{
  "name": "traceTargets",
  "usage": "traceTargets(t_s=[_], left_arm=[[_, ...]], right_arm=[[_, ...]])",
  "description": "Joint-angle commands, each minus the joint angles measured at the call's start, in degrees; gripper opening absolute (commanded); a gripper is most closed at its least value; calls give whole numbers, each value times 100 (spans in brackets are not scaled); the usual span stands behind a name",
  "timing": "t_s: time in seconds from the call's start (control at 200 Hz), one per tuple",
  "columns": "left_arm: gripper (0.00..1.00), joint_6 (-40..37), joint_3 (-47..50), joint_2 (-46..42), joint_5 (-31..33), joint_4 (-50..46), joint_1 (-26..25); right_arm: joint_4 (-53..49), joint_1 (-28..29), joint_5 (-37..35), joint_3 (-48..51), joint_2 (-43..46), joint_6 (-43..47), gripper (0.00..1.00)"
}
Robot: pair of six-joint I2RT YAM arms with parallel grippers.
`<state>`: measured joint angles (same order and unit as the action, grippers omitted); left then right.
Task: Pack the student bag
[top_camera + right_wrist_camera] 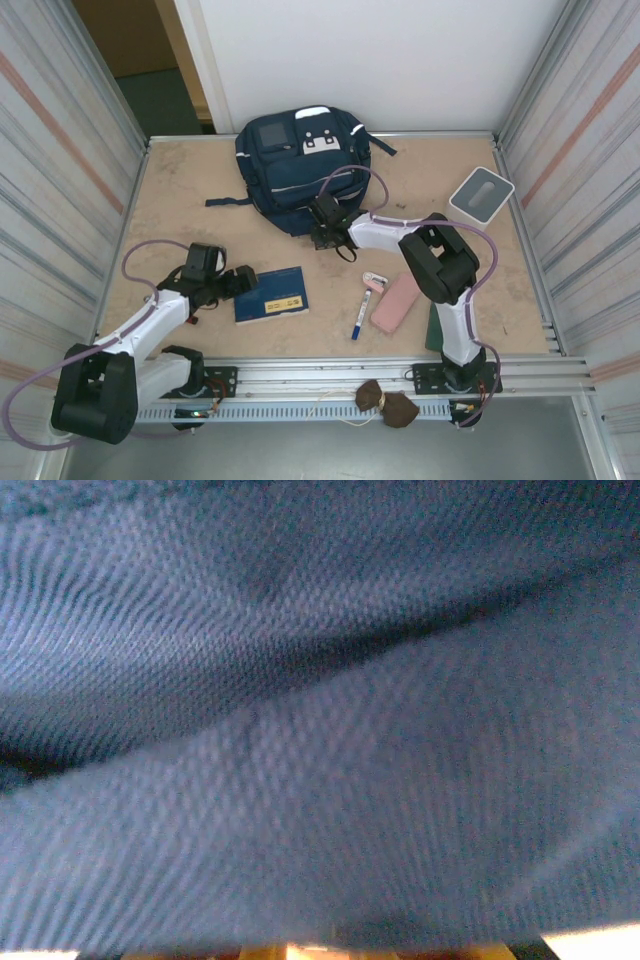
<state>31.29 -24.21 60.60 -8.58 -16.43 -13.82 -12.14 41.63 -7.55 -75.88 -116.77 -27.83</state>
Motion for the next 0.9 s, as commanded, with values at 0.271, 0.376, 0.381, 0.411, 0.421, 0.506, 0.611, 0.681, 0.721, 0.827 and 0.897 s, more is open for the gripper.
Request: traceTargets(t_s=[0.271,0.376,0.381,0.411,0.421,0.506,0.611,0.681,0.721,0.827,0.897], left_arm=[[85,-125,-88,-9,-2,34,3],[85,-123,-91,13,-2,25,4],[85,-123,-88,13,2,25,3],[85,-125,-79,13,-7,25,3],[85,-130,-78,13,-4,19,3],[85,-124,-75,5,-11,17,3],[85,-138,-75,-13,7,21,3],[85,-134,-80,-4,7,25,3],[85,-134,-75,5,4,25,5],[85,-117,-45,13,16,24,3],[85,-83,-37,13,48,4,5]], right_arm=[[-1475,-678,3150,464,1241,-174,10],[-1905,-710,3014,538,1347,11,10],[-1923,-714,2996,547,1353,22,10],[-2036,-709,2888,589,1367,47,10],[-2066,-709,2851,597,1374,63,10],[-2208,-653,2607,817,1464,130,10],[-2294,-445,2384,1019,1616,243,12],[-2398,-288,2217,1110,1731,295,15],[-2473,-198,2089,1195,1824,308,18],[-2583,-137,1910,1369,2097,332,31],[-2574,-107,1818,1346,2306,363,42]])
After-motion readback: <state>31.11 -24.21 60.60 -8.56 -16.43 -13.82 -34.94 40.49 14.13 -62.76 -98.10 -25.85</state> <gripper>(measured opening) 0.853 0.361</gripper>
